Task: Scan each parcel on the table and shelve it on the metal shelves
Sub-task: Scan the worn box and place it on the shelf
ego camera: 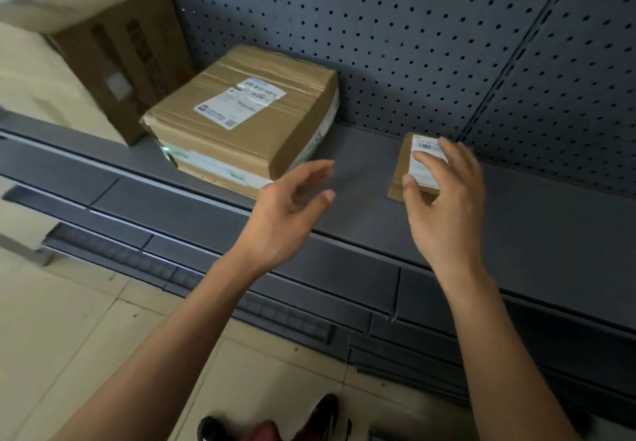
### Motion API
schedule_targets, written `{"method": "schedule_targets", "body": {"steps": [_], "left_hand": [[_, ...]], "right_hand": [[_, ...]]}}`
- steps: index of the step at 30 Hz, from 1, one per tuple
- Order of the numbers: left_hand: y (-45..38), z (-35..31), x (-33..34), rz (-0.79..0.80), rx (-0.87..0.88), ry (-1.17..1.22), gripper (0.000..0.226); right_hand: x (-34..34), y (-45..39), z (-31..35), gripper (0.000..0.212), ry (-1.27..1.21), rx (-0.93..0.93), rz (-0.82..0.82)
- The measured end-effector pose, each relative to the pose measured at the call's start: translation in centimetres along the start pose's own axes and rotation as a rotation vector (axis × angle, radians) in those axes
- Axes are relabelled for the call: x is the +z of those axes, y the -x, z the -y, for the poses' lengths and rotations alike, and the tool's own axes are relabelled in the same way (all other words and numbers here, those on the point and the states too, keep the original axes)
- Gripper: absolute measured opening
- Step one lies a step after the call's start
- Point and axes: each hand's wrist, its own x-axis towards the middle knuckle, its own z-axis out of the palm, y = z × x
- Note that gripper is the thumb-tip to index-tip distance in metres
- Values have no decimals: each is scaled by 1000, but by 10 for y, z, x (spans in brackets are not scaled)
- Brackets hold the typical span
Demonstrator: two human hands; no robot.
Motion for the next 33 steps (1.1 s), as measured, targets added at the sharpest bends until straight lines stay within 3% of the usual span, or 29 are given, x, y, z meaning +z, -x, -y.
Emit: {"method": "schedule_targets", "body": {"steps": [7, 11, 21, 28, 33], "left_hand": [[48, 15, -107, -88, 31, -25, 35], [89, 43, -191, -202, -14, -90, 35], [208, 109, -386, -546, -173, -200, 36], [274, 126, -475, -844, -284, -319, 44], [304, 143, -523, -912, -427, -374, 43]], "right_hand": [[46, 19, 118, 27, -225, -122, 126], [92, 43, 192, 19, -330, -234, 236], [216, 96, 378, 24, -431, -435, 499], [284, 125, 487, 31, -504, -577, 657], [339, 132, 550, 33, -541, -638, 798]]}}
